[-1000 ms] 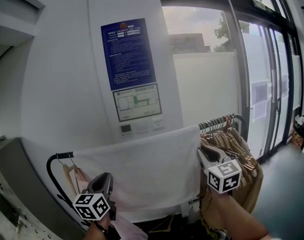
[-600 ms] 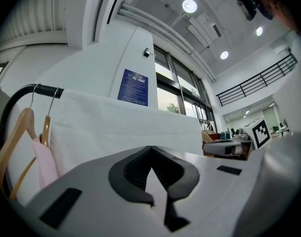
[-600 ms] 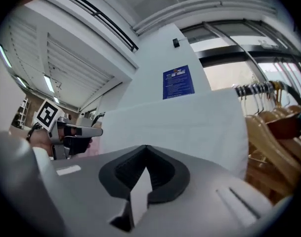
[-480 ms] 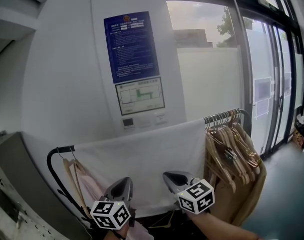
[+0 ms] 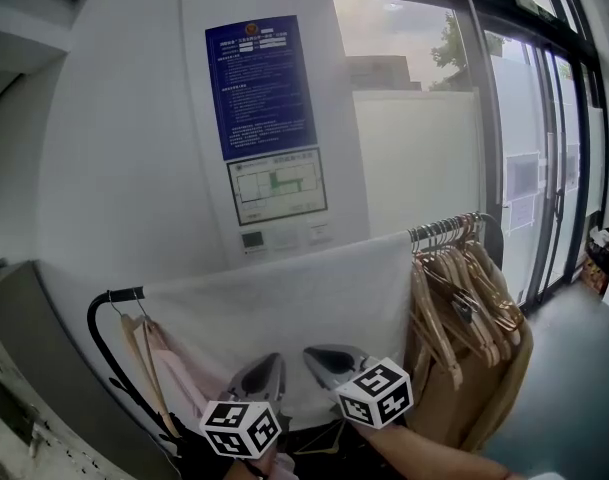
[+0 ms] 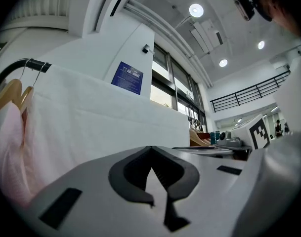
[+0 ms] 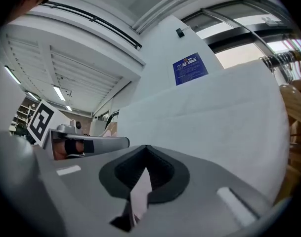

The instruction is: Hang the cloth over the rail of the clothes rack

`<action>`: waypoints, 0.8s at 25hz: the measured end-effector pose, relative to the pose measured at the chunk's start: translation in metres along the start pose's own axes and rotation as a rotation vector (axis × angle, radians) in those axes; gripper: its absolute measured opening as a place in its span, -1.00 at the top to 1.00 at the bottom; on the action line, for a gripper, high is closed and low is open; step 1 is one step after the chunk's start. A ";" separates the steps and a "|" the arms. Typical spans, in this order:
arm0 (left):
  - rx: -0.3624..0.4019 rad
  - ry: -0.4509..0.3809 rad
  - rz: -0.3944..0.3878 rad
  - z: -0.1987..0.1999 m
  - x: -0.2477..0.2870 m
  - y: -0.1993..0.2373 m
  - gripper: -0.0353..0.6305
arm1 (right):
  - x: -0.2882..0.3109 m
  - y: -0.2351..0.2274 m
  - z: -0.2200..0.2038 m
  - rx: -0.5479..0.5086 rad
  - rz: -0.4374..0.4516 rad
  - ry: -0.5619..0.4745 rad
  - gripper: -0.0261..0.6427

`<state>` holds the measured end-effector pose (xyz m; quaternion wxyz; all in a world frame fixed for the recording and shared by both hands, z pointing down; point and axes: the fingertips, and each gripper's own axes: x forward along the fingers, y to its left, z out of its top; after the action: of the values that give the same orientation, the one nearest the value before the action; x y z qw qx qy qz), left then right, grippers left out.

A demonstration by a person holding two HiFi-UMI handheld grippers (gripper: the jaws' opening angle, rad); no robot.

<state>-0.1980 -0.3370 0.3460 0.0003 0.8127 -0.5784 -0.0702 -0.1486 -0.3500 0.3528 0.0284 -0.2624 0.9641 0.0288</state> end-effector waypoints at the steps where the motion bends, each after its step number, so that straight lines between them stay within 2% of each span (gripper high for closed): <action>1: 0.001 -0.001 -0.002 0.001 0.001 0.001 0.88 | 0.001 0.000 0.000 0.001 0.000 0.001 0.92; 20: -0.006 -0.008 -0.054 -0.002 0.022 0.013 0.88 | 0.016 -0.008 0.002 -0.018 -0.027 -0.015 0.92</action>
<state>-0.2027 -0.3624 0.3465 -0.0012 0.8277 -0.5562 -0.0752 -0.1586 -0.3647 0.3491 0.0336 -0.2756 0.9599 0.0389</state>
